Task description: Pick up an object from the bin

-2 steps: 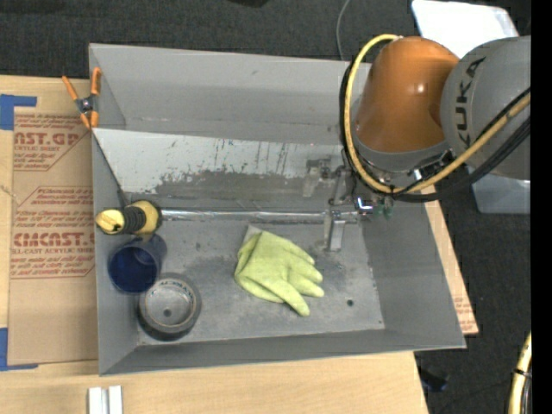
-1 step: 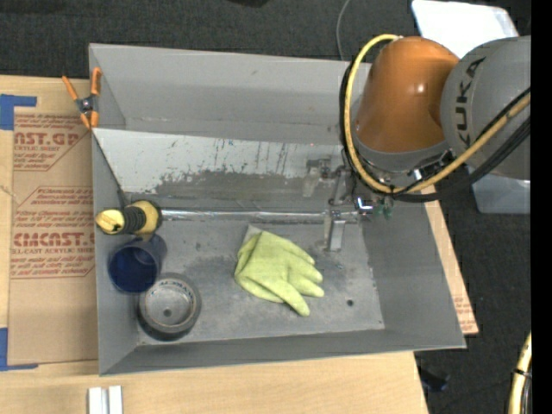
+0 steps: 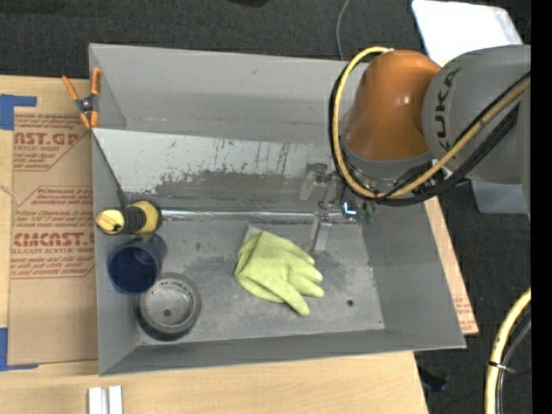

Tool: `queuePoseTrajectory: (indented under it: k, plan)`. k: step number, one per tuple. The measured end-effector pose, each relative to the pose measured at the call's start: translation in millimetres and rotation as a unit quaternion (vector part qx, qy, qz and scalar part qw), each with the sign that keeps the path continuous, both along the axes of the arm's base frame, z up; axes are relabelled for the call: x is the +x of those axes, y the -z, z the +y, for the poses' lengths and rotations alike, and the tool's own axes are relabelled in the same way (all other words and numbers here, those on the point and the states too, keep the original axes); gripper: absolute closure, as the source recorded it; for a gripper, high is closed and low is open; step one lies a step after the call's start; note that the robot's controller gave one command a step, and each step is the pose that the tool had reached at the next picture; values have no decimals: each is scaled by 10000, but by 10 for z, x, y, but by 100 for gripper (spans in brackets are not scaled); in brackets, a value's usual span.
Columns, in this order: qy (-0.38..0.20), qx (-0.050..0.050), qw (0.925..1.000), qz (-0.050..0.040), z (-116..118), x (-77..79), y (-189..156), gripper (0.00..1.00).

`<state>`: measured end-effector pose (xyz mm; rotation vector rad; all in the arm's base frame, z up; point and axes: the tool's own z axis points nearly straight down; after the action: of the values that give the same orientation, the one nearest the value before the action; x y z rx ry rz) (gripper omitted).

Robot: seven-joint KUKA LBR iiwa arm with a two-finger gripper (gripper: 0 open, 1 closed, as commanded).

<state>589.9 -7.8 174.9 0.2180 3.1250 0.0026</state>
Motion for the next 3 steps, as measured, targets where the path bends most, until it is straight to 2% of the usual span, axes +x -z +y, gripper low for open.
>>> queuePoseTrajectory:
  k: [1,2,3]
  plan:
    - [448,6,9990,20,296,-114,185,0]
    - [1029,9,9947,3,261,-75,877,0]
    - [2207,33,9753,-40,78,-284,1048,100]
